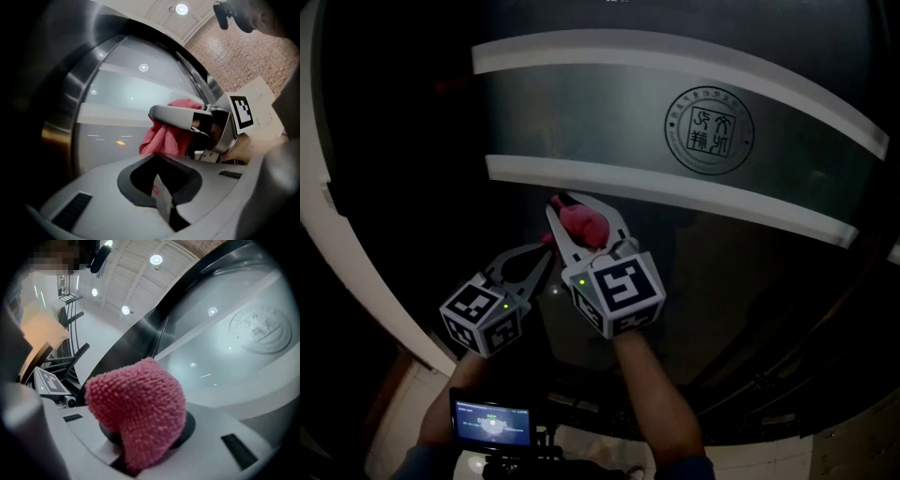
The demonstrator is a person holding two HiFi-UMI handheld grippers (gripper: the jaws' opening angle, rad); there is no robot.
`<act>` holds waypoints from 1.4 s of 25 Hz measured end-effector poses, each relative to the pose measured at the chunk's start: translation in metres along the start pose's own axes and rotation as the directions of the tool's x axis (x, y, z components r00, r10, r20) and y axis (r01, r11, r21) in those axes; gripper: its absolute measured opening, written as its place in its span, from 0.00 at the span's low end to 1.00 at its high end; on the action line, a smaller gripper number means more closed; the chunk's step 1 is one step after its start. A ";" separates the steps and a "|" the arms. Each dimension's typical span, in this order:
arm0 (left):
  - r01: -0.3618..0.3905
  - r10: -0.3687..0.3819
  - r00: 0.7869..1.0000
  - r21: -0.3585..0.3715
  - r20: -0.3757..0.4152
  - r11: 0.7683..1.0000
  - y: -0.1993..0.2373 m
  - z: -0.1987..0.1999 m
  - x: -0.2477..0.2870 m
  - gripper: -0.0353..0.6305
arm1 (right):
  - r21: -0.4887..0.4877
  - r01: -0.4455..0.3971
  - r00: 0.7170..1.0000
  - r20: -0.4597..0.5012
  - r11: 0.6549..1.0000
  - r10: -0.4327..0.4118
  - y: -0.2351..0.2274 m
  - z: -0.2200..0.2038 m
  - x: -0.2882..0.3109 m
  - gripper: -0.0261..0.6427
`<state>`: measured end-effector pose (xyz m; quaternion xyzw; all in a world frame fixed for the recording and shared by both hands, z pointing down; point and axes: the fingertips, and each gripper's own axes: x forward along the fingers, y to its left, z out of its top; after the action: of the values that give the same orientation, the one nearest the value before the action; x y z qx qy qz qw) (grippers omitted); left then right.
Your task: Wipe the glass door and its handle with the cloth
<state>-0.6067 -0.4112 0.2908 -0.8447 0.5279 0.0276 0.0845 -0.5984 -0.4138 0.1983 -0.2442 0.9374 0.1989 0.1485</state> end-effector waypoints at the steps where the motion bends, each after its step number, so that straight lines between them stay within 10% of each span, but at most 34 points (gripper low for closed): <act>1: -0.039 0.039 0.999 -0.007 -0.010 0.999 0.020 -0.005 -0.013 0.07 | 0.019 -0.027 1.000 0.000 0.999 0.027 0.014 -0.008 0.018 0.16; 7: -0.140 0.140 0.989 -0.007 -0.041 0.990 0.088 -0.018 -0.063 0.07 | 0.111 -0.108 0.993 -0.043 0.988 0.113 0.070 -0.049 0.091 0.16; 14: -0.076 0.076 0.996 -0.005 -0.047 0.997 0.080 -0.020 -0.050 0.07 | 0.102 -0.034 0.996 -0.074 0.994 0.042 0.051 -0.062 0.079 0.16; 23: 0.192 -0.193 0.981 -0.036 -0.010 0.981 -0.052 -0.012 0.048 0.07 | 0.026 0.169 0.979 -0.122 0.985 -0.165 -0.056 -0.034 -0.053 0.16; 35: 0.363 -0.362 0.932 -0.072 0.021 0.929 -0.205 0.003 0.130 0.07 | -0.068 0.456 0.872 -0.162 0.887 -0.461 -0.193 0.009 -0.255 0.16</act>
<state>-0.3655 -0.4380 0.2940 -0.9300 0.3612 0.0341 0.0586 -0.2834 -0.4630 0.2281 -0.4778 0.8593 0.1488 0.1058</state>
